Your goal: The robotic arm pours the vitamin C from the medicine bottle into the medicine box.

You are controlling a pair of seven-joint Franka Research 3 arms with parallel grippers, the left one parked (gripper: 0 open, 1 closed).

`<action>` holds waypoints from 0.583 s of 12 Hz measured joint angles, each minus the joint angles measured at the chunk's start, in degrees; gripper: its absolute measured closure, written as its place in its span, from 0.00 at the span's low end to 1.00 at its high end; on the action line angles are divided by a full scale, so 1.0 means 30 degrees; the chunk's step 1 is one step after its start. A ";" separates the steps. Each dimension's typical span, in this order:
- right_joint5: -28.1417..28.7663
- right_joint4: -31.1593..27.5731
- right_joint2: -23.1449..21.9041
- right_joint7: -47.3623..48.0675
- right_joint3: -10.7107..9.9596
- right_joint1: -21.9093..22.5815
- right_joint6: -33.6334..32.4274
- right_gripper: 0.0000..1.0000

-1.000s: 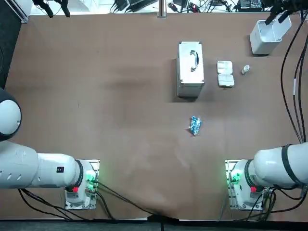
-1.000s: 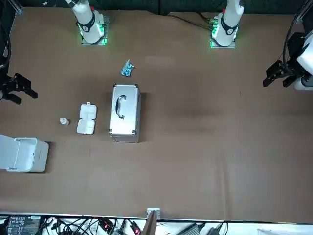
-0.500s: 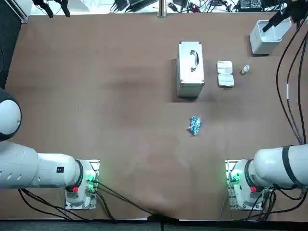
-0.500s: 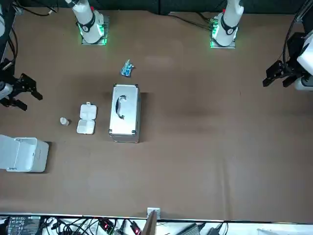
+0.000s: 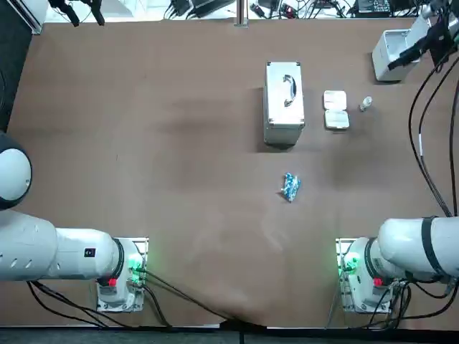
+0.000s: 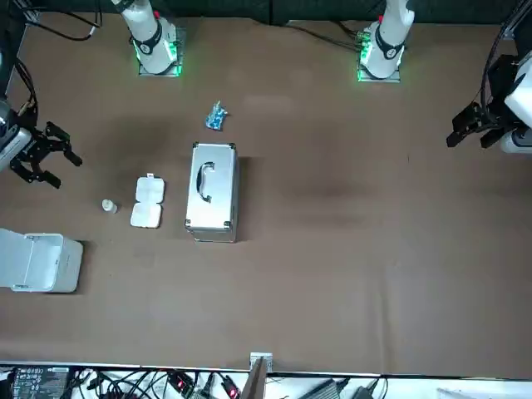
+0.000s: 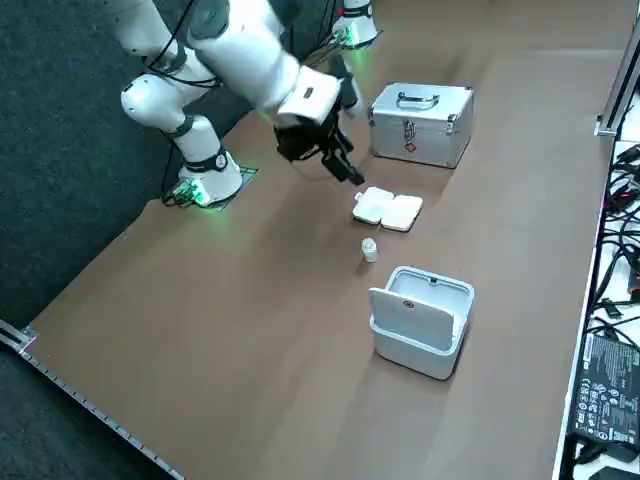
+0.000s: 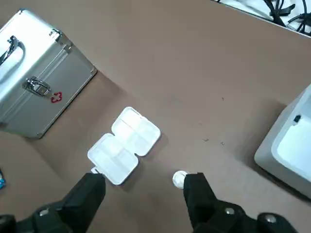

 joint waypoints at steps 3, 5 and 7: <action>0.2407 -0.1134 0.0006 -0.3089 -0.0027 -0.0948 0.0643 0.00; 0.4151 -0.1520 0.0133 -0.5301 -0.0026 -0.1120 0.1430 0.00; 0.6002 -0.1768 0.0611 -0.7740 -0.0024 -0.1199 0.1699 0.00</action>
